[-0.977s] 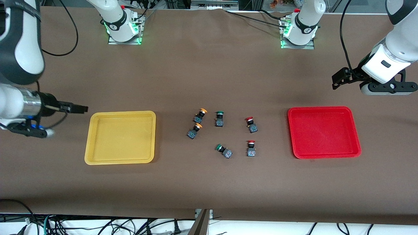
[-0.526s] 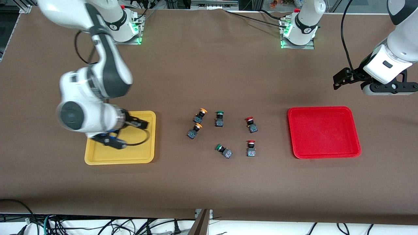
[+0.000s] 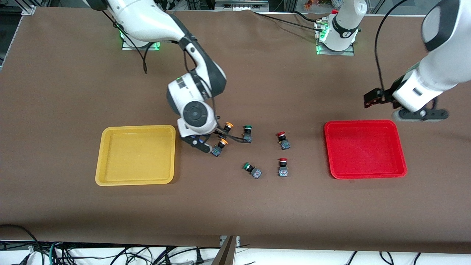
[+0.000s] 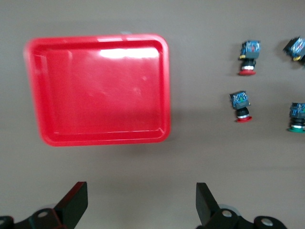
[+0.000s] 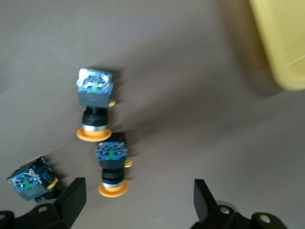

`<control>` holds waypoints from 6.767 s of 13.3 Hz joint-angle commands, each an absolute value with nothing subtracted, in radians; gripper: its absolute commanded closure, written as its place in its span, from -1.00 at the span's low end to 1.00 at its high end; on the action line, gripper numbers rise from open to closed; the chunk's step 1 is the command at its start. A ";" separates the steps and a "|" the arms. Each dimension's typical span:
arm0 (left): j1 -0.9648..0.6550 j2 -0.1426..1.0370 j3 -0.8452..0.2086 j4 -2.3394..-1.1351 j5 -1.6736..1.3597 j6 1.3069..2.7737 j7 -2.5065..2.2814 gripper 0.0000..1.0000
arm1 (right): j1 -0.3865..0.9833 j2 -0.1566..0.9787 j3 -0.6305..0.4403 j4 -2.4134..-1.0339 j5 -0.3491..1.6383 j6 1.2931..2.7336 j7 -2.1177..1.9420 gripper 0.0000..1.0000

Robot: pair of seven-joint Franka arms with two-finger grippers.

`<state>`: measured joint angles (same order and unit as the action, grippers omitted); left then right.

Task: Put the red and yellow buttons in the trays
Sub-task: 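Grasp the orange button with the right gripper while the left grasps red, then carry the orange button to the yellow tray while the left carries red, then open the right gripper over the yellow tray while the left gripper releases red, then grasp the second orange button with the right gripper while the left grasps red, then lower the orange button into the yellow tray while the left lowers red, then open both grippers and lift them away from the trays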

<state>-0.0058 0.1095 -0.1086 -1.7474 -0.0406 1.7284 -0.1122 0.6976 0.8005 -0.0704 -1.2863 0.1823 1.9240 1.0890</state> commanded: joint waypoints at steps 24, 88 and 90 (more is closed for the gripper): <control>-0.338 0.580 -0.039 -1.664 0.001 2.024 -0.433 1.00 | 0.441 0.730 -0.254 -1.305 0.176 1.643 0.417 1.00; 0.043 0.312 -0.136 -1.484 0.120 1.729 0.292 -1.00 | 0.327 0.465 -0.371 -1.279 0.221 1.432 0.015 -1.00; 0.044 0.296 -0.147 -1.386 0.126 1.585 0.233 -1.00 | 0.325 0.373 -0.370 -1.279 0.194 1.314 0.018 -1.00</control>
